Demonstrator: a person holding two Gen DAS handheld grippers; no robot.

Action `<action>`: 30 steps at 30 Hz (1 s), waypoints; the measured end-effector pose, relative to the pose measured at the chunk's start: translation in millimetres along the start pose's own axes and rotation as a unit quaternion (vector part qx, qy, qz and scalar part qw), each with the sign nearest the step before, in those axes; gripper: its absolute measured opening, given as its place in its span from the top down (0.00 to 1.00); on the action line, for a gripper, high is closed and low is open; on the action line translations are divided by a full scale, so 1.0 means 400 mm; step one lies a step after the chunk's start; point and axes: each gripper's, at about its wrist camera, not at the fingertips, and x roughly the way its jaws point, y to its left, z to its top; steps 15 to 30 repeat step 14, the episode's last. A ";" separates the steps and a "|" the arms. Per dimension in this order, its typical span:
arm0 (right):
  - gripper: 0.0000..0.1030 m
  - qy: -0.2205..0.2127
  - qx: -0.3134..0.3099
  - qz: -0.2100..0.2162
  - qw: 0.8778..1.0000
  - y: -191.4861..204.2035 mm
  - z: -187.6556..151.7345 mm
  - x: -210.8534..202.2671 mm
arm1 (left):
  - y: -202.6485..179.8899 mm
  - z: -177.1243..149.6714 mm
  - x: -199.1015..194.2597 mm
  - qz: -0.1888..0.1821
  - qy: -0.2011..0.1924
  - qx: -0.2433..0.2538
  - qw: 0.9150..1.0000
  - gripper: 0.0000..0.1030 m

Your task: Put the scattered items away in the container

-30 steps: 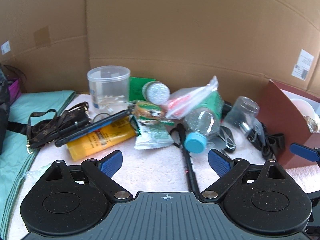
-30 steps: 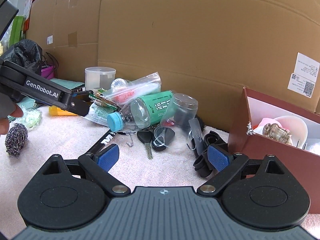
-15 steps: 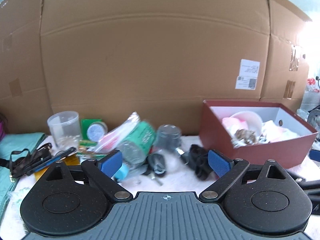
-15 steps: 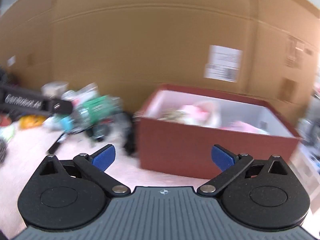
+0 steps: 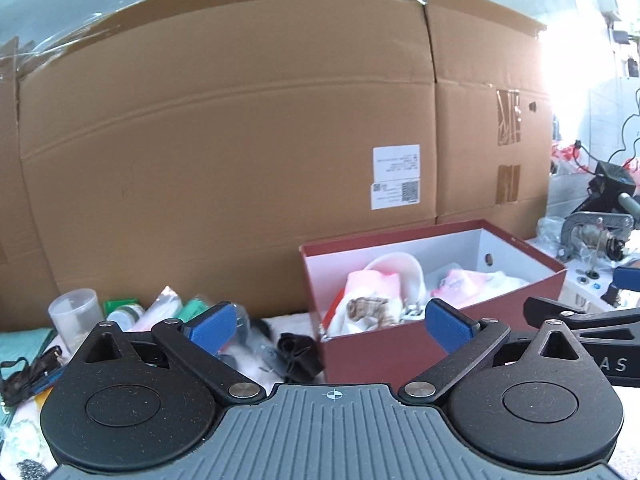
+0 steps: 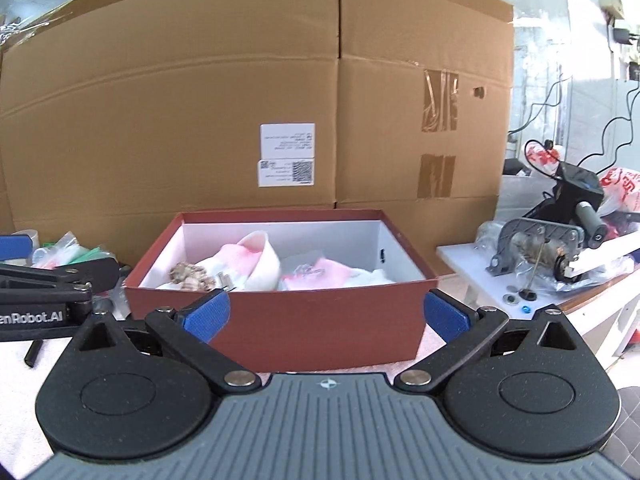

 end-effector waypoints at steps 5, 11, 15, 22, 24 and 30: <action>0.00 -0.005 0.021 0.006 1.000 -0.030 0.007 0.003 | -0.024 0.009 0.000 0.013 -0.013 0.008 1.000 0.00; 0.00 -0.007 0.023 0.003 1.000 -0.034 0.007 0.012 | -0.024 0.007 0.007 0.014 -0.006 0.010 1.000 0.00; 0.00 -0.006 0.026 0.003 1.000 -0.034 0.007 0.013 | -0.022 0.005 0.005 0.014 -0.008 0.009 1.000 0.00; 0.00 -0.006 0.026 0.003 1.000 -0.034 0.007 0.013 | -0.022 0.005 0.005 0.014 -0.008 0.009 1.000 0.00; 0.00 -0.006 0.026 0.003 1.000 -0.034 0.007 0.013 | -0.022 0.005 0.005 0.014 -0.008 0.009 1.000 0.00; 0.00 -0.006 0.026 0.003 1.000 -0.034 0.007 0.013 | -0.022 0.005 0.005 0.014 -0.008 0.009 1.000 0.00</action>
